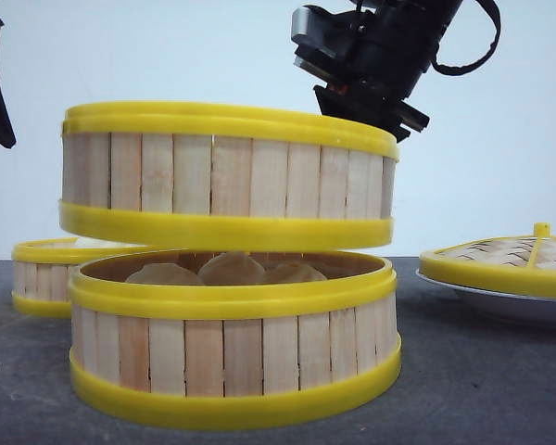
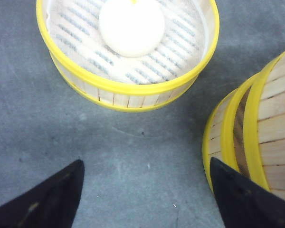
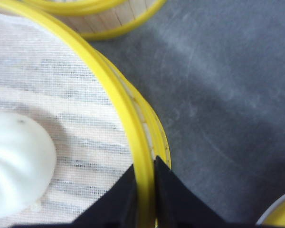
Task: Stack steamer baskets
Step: 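Lower the held basket onto the nearest basket with the right gripper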
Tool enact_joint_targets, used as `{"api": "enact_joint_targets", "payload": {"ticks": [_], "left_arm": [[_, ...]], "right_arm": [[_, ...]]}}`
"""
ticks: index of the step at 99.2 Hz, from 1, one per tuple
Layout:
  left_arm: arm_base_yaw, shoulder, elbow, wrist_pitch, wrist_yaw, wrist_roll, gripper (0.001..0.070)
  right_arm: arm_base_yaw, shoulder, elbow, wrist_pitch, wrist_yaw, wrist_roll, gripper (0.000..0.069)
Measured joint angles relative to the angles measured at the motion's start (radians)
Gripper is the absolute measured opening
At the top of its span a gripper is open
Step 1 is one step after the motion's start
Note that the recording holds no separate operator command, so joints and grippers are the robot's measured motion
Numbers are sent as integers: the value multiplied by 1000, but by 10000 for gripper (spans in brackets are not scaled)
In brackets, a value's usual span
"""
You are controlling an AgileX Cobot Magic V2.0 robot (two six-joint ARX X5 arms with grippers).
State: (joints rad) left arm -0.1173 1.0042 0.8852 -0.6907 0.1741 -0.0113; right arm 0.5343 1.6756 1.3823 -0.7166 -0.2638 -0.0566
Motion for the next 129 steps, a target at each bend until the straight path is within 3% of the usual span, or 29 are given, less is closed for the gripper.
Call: {"api": "enact_joint_targets", "payload": {"ticks": [58, 77, 129], "left_arm": [[0, 0, 0, 3, -19, 5, 514], [0, 0, 0, 3, -19, 5, 514], [0, 1, 0, 3, -19, 11, 514]], "right_arm": [[9, 19, -29, 56, 29, 0, 24], [21, 19, -29, 58, 84, 0, 24], [21, 34, -29, 51, 84, 5, 23]]}}
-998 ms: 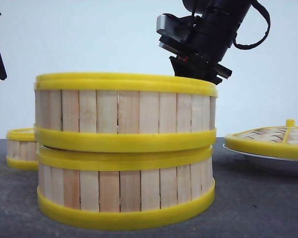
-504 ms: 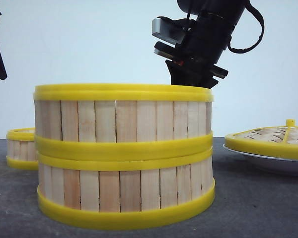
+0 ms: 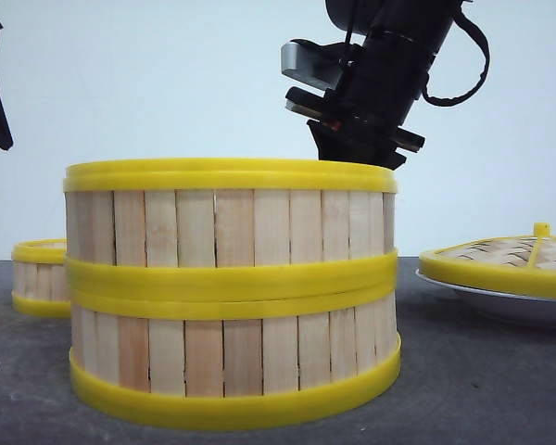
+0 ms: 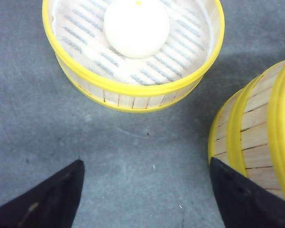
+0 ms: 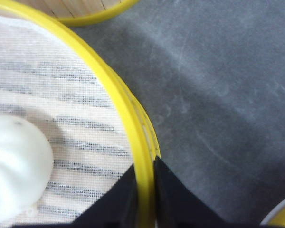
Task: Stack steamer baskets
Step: 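Lower the held basket onto the nearest basket with the right gripper, then open the right gripper and raise it away from the stack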
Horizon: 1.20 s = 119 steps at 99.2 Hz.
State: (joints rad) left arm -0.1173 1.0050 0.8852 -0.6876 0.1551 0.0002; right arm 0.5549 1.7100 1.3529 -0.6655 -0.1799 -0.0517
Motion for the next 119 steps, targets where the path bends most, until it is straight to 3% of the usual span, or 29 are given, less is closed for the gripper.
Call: {"api": "enact_joint_targets", "payload": {"ticks": [16, 34, 44, 64, 87, 119], "left_arm": [[0, 0, 0, 0, 0, 0, 514], [0, 0, 0, 0, 0, 0, 514], [0, 0, 0, 0, 0, 0, 514], [0, 0, 0, 10, 0, 0, 514], [13, 26, 3, 129, -28, -21, 514], [106, 302, 146, 185, -30, -31, 514]], "right_arm": [[-1, 0, 0, -5, -1, 3, 40], [-2, 0, 0, -3, -1, 7, 275], [-2, 0, 0, -2, -2, 8, 337], [-7, -4, 0, 12, -79, 24, 356], [-21, -114, 0, -1, -81, 48, 356], [-27, -363, 0, -108, -52, 57, 356]]}}
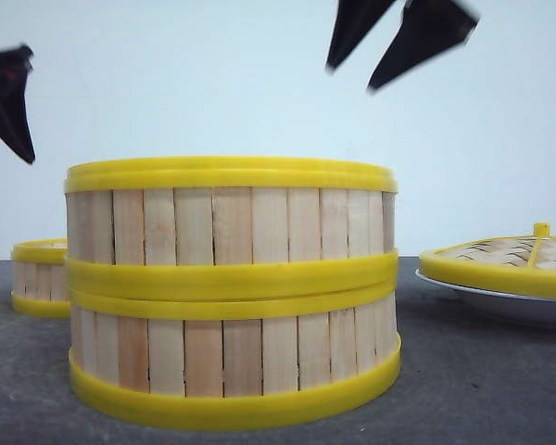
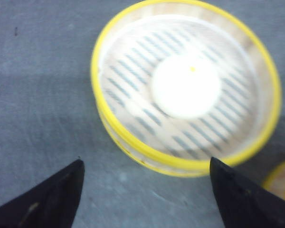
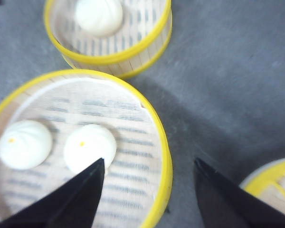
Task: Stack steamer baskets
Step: 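Open the right gripper and raise it away from the stack, then grasp the rim of the remaining basket with the left gripper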
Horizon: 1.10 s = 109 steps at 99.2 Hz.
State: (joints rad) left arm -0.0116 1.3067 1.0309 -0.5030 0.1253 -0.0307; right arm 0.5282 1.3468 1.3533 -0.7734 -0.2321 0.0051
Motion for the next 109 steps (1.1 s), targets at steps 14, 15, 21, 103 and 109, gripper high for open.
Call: {"api": "enact_joint_targets", "payload": {"ticks": [14, 15, 21, 103, 109], "left_arm": [[30, 167, 108, 2, -2, 0, 514], [31, 179, 117, 2, -2, 0, 514], [37, 248, 165, -2, -3, -6, 514], [40, 557, 301, 9, -15, -44, 69], [40, 557, 302, 11, -11, -44, 38]], "right_arm": [[0, -102, 2, -93, 56, 0, 356], [0, -107, 2, -102, 60, 0, 356], [0, -134, 2, -150, 86, 0, 356], [0, -216, 2, -319, 258, 26, 356], [0, -216, 2, -319, 259, 26, 356]]}}
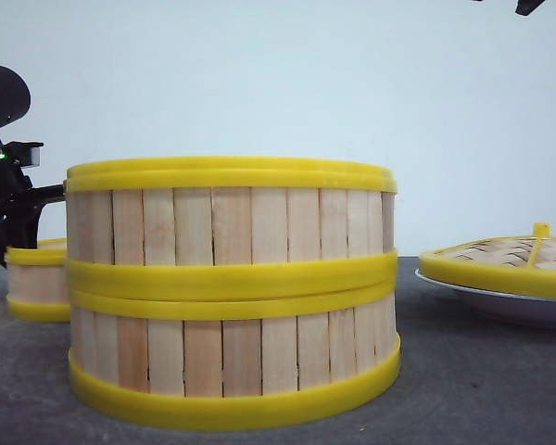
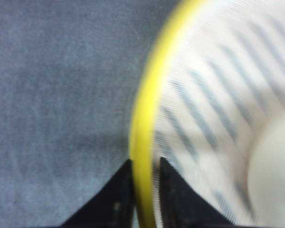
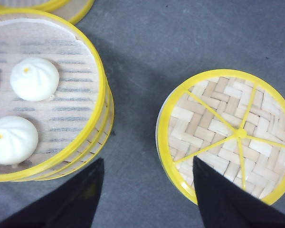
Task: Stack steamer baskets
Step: 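Grasp the rim of the remaining basket with the left gripper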
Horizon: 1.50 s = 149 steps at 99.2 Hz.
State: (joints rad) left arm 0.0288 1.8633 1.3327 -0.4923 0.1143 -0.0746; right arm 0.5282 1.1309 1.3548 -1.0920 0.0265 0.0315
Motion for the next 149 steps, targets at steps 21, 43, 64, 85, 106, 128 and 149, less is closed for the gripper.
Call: {"api": "enact_joint_targets", "payload": {"ticks": [21, 43, 64, 85, 106, 128, 149], "left_arm": [[0, 0, 3, -6, 1, -13, 24], [0, 2, 60, -77, 0, -13, 24], [1, 2, 173, -187, 1, 24, 24], [7, -45, 204, -217, -1, 50, 24], [7, -248, 204, -242, 47, 64, 24], [7, -404, 206, -321, 125, 79, 24], [-24, -450, 206, -444, 237, 92, 24]], "right_arm": [[0, 0, 0, -5, 0, 5, 356], [0, 0, 0, -18, 0, 22, 356], [-3, -9, 0, -18, 36, 30, 356], [-65, -32, -3, -7, 45, 29, 356], [-174, -35, -41, 6, -13, 24, 356], [-323, -71, -175, 65, -114, -10, 356], [-399, -79, -296, 72, -135, -40, 378]]}}
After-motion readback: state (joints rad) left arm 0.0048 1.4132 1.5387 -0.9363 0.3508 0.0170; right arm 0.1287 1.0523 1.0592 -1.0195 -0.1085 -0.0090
